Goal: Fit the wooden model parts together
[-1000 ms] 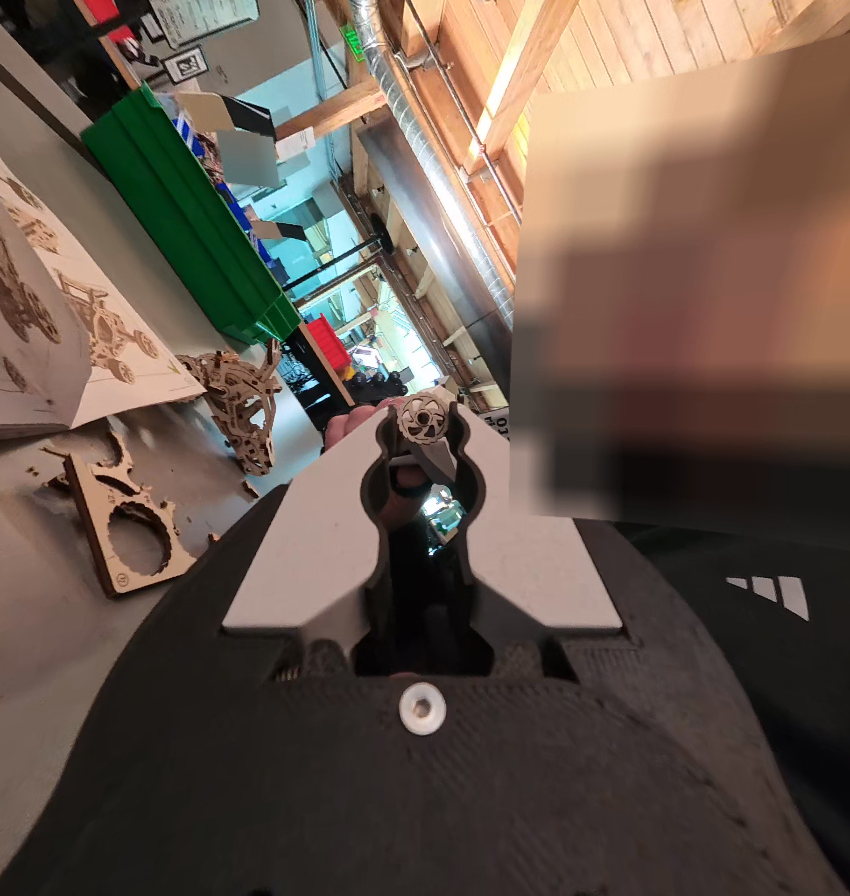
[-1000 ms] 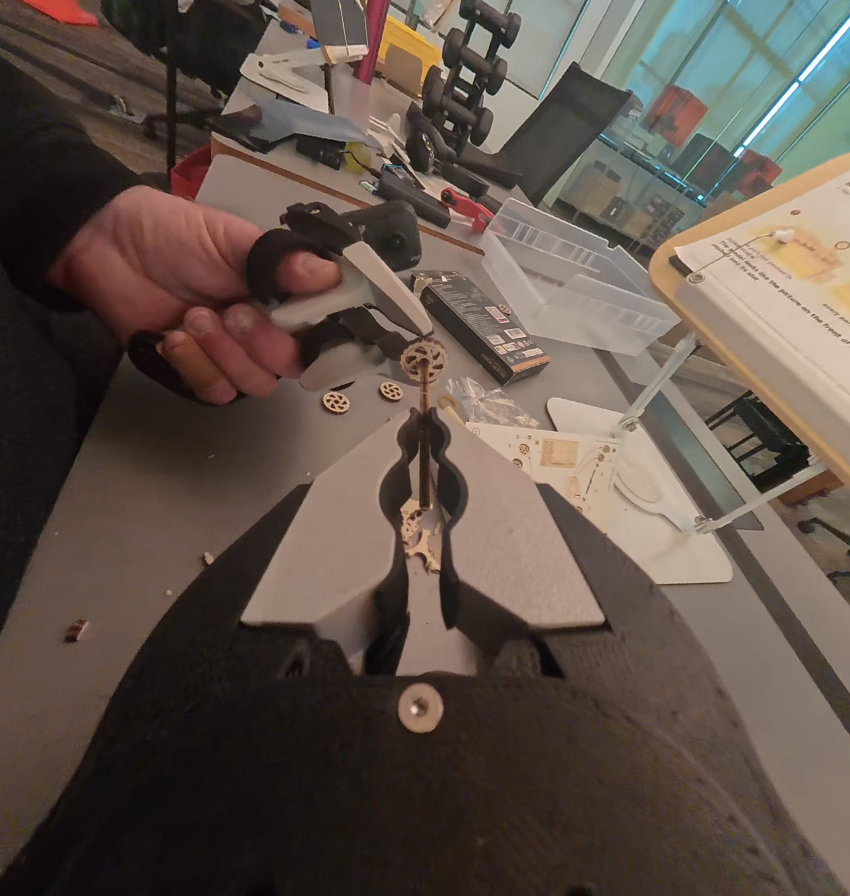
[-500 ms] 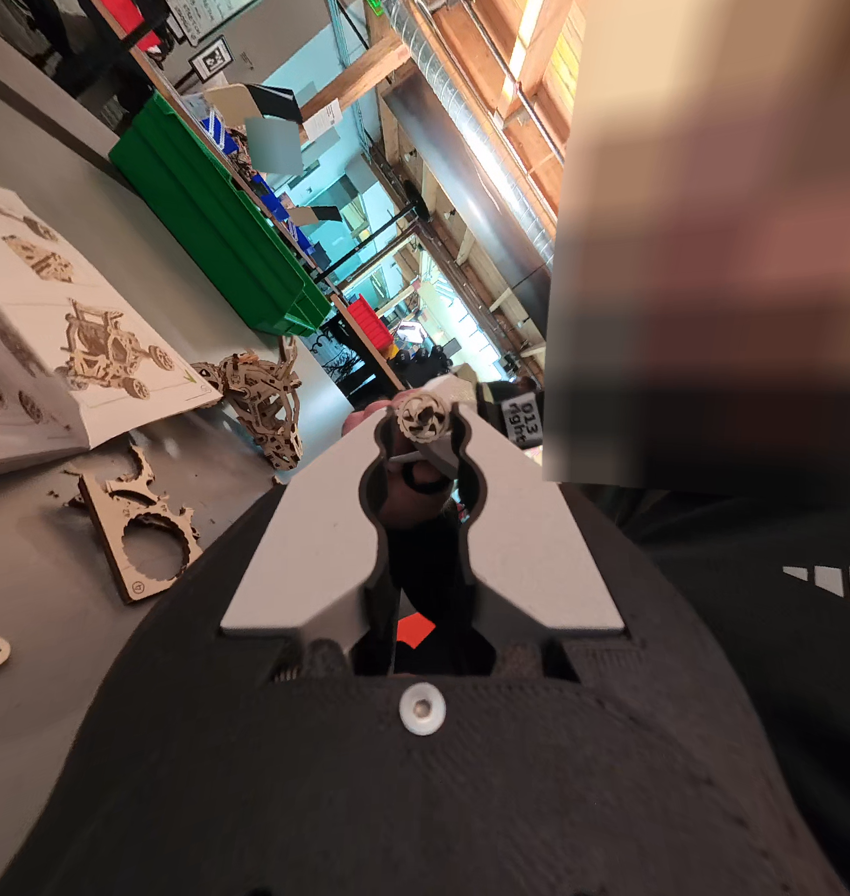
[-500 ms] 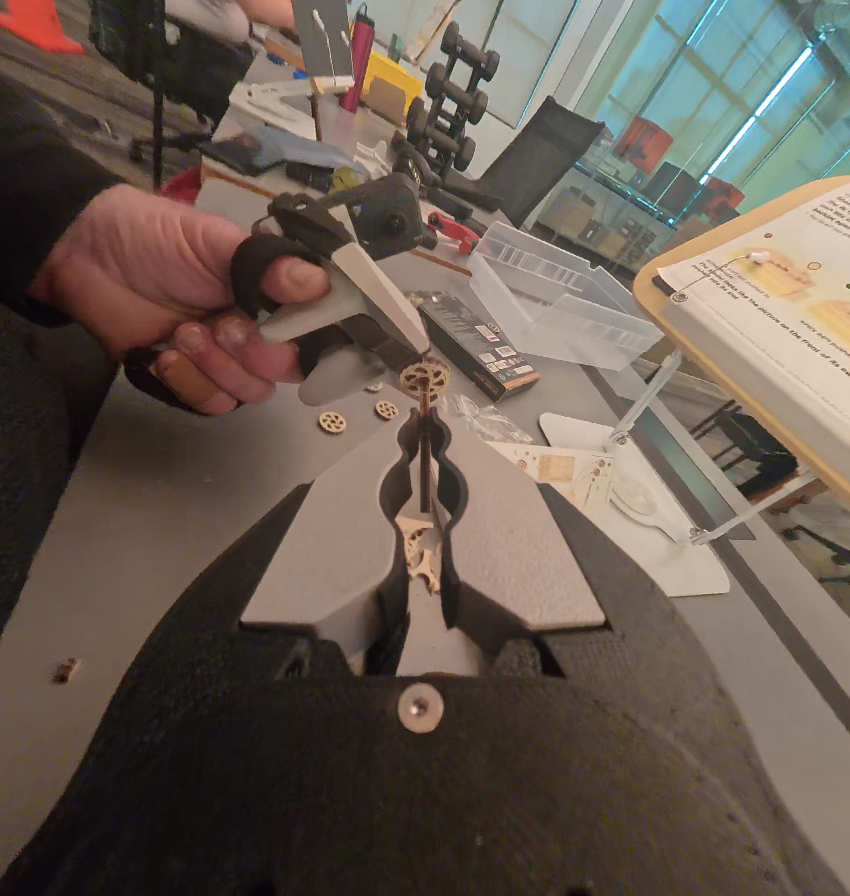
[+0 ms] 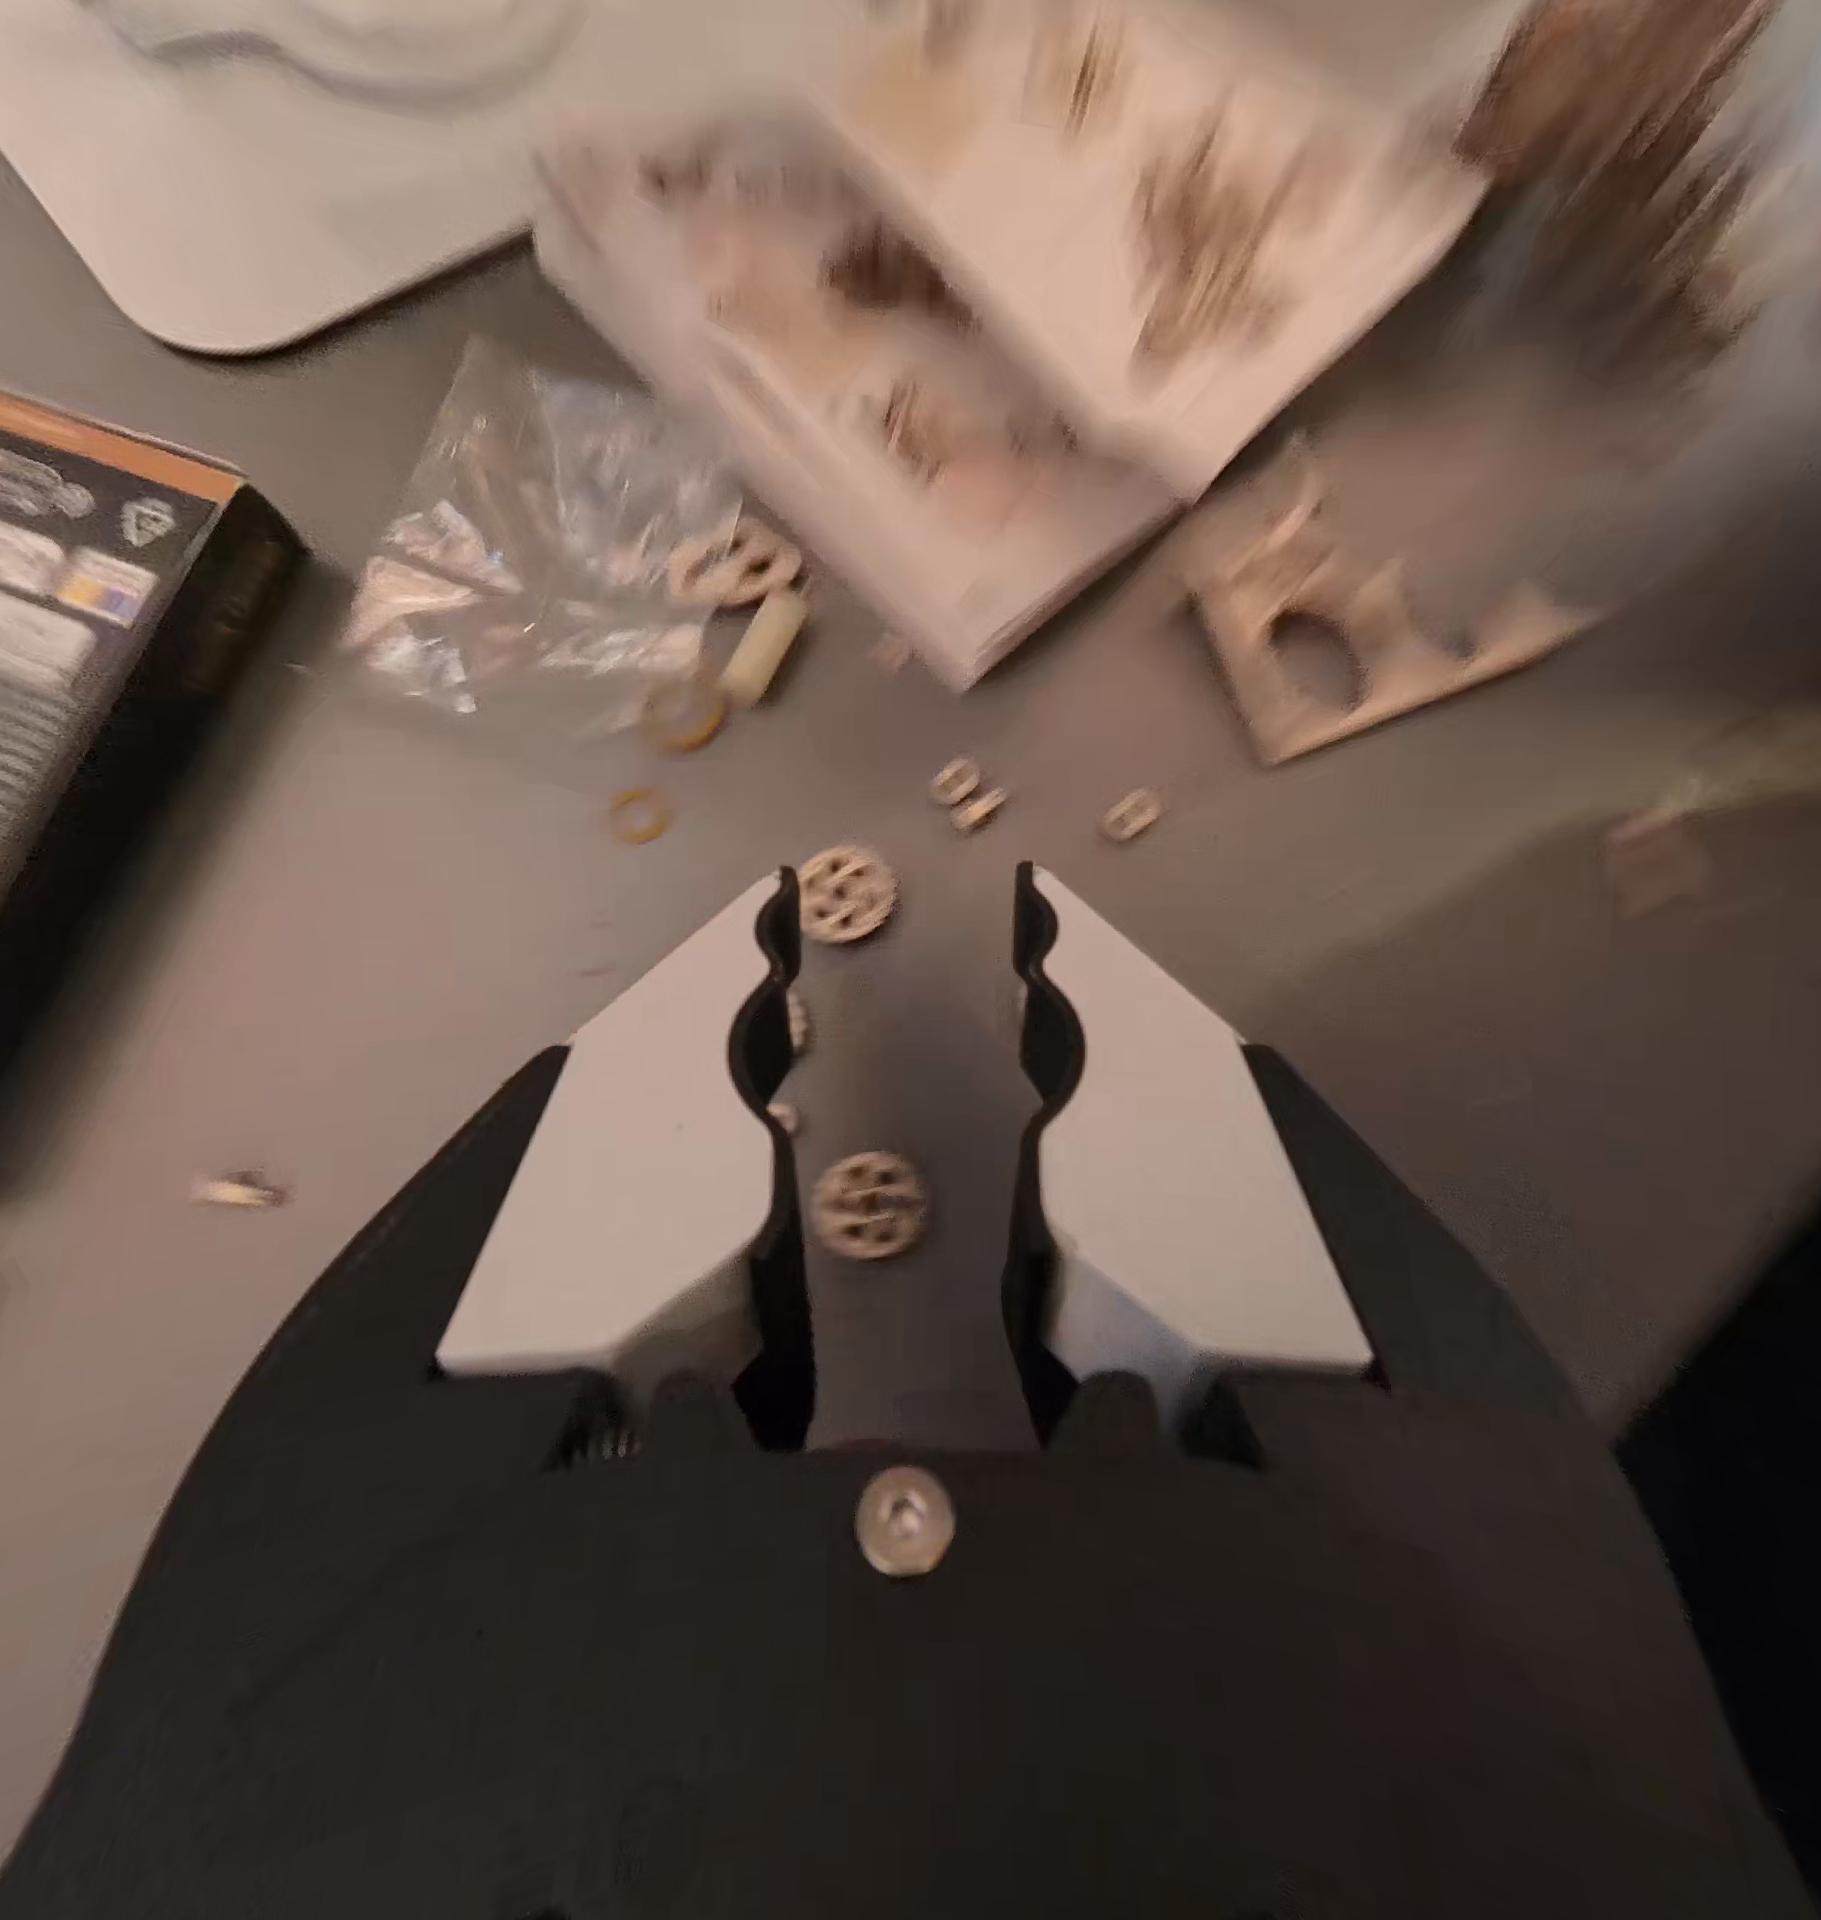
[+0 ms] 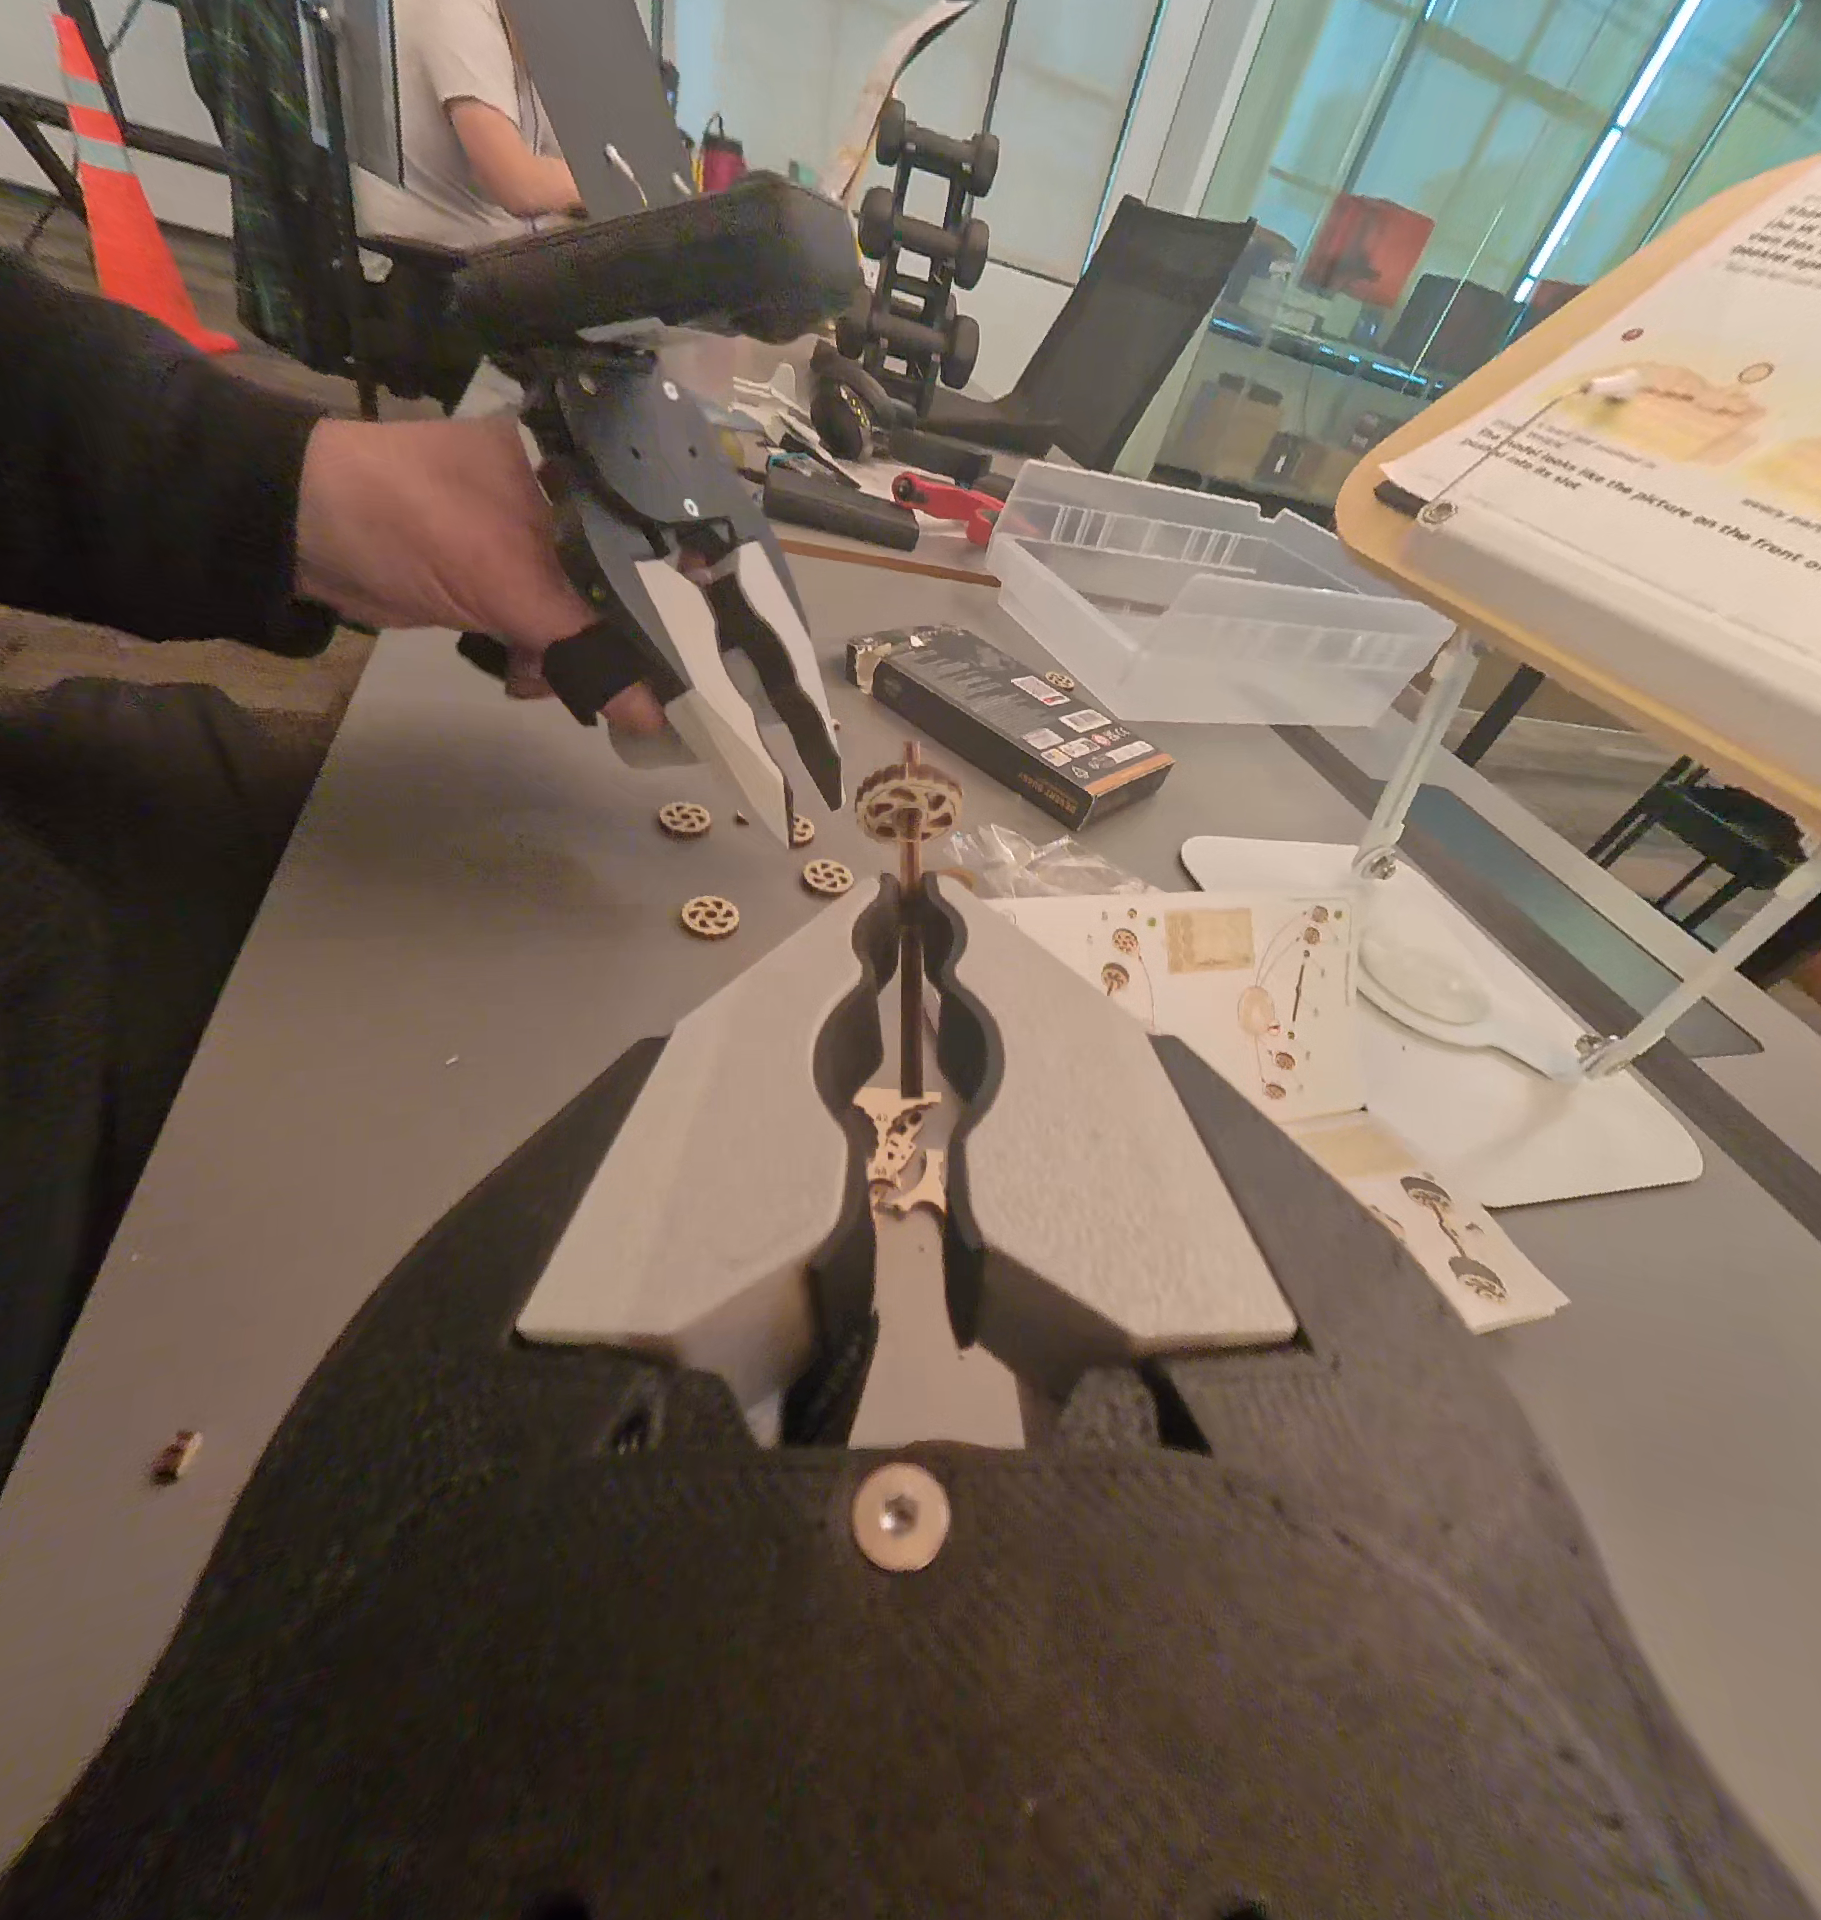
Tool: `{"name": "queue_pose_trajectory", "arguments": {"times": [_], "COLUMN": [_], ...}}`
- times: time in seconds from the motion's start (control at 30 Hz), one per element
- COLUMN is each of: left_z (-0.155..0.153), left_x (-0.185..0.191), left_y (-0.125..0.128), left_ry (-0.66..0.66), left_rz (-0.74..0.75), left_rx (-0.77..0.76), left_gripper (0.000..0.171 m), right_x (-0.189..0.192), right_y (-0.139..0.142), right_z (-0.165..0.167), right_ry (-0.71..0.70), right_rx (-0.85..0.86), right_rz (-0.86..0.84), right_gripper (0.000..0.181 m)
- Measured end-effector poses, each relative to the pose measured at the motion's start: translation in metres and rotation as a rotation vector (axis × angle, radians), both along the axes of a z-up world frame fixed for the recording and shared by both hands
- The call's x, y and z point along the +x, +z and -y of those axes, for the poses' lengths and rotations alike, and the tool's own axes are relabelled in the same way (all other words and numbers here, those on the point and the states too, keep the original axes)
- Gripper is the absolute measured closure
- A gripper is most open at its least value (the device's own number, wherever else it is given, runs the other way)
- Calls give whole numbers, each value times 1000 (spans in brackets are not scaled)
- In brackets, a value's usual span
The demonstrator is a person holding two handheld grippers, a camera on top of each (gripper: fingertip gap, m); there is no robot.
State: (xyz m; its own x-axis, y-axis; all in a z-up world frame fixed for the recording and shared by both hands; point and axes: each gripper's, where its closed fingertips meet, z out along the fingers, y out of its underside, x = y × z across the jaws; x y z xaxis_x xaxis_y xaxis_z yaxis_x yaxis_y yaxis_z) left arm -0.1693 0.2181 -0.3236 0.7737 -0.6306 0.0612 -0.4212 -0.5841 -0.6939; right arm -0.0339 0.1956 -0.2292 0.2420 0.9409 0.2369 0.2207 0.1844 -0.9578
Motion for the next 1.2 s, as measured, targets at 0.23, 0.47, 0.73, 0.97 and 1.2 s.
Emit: {"name": "queue_pose_trajectory", "arguments": {"times": [0.23,0.47,0.73,0.97,1.2], "left_z": [-12,-13,-6,5,5], "left_x": [0,0,59,114,119], "left_y": [-30,-29,60,90,100], "left_ry": [-55,-8,-59,-120,-111], "left_rz": [-199,-109,587,1030,1253], "left_rx": [-26,-46,21,-101,-166], "left_gripper": [150,153,153,153,153], "right_x": [-1,0,1,2,5], "right_y": [-6,-7,-15,-11,-6], "right_z": [0,-1,-9,-10,-11], "right_ry": [3,2,-30,-41,-45], "right_rx": [6,-3,-27,-18,-17], "right_rz": [28,29,59,39,20], "right_gripper": [181,181,180,181,181]}}
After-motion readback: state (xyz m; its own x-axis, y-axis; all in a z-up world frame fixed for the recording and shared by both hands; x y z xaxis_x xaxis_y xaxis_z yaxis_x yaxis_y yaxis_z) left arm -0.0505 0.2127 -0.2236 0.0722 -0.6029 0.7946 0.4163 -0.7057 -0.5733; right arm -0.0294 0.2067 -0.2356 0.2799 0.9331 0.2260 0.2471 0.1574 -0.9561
